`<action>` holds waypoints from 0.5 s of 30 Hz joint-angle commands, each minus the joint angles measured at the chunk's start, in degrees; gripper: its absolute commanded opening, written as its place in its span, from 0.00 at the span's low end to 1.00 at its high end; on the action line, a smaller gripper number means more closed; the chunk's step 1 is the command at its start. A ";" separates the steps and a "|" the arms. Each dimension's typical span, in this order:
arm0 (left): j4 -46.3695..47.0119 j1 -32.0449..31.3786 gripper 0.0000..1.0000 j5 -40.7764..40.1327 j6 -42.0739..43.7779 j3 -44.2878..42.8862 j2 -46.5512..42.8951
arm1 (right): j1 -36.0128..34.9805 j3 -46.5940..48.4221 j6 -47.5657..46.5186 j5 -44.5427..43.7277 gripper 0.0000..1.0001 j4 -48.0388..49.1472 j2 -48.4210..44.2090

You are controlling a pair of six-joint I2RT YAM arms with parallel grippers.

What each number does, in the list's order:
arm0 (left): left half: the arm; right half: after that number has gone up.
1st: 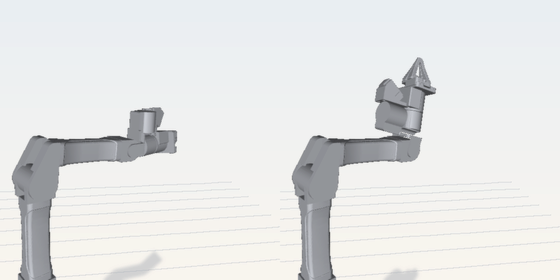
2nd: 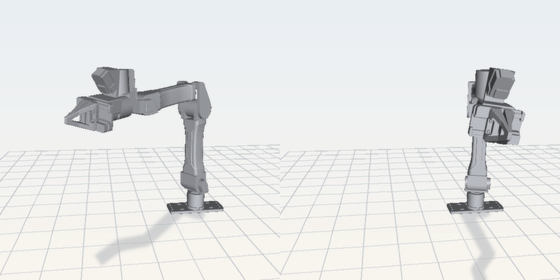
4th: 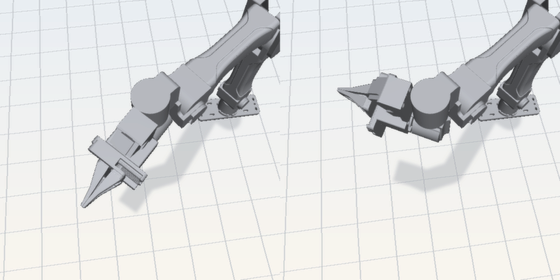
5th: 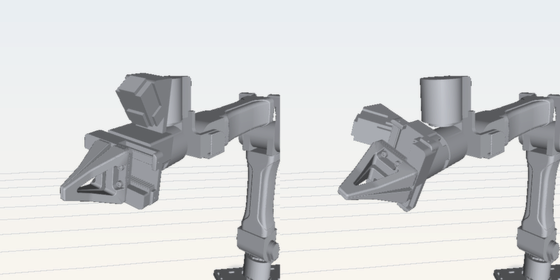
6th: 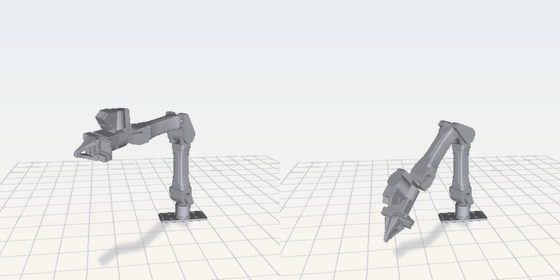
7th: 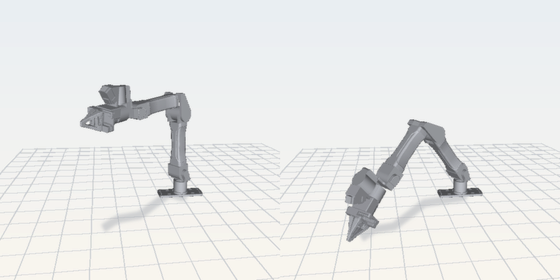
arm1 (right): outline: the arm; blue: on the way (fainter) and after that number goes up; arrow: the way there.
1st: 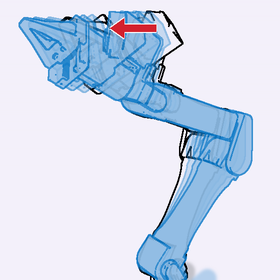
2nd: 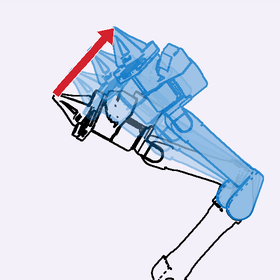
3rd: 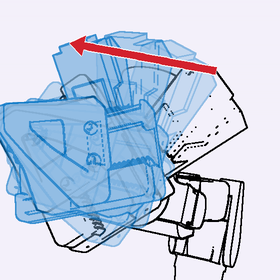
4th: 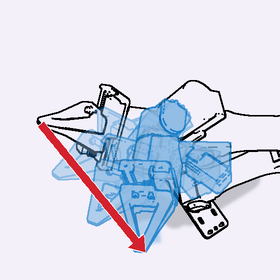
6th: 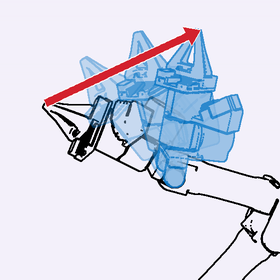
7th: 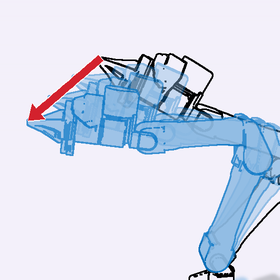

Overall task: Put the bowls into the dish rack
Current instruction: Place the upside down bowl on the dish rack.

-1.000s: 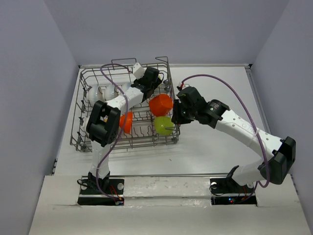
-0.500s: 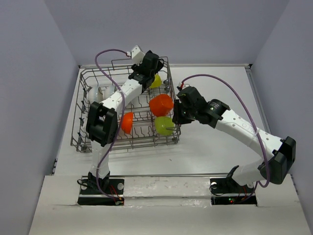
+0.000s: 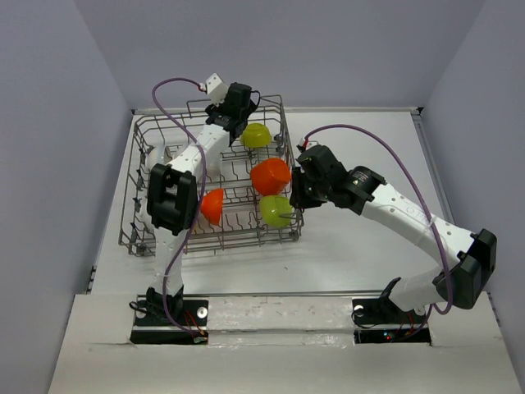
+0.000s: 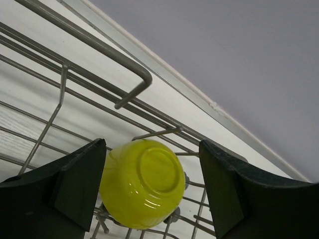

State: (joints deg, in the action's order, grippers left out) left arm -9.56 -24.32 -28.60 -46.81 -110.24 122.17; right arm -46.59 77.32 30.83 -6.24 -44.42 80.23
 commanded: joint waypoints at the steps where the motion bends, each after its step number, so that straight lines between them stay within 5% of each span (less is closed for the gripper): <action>1: 0.33 0.50 0.84 -0.06 2.59 -0.50 0.52 | -1.05 2.49 -2.27 1.50 0.22 1.27 -4.02; 15: -1.60 2.08 0.82 3.81 4.00 -6.22 8.08 | -1.05 2.66 -2.09 1.58 0.22 1.01 -3.15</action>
State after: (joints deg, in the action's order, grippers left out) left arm -11.27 -22.92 -24.69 -43.88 -113.73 130.78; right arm -46.59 77.32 30.22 -6.66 -45.08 79.94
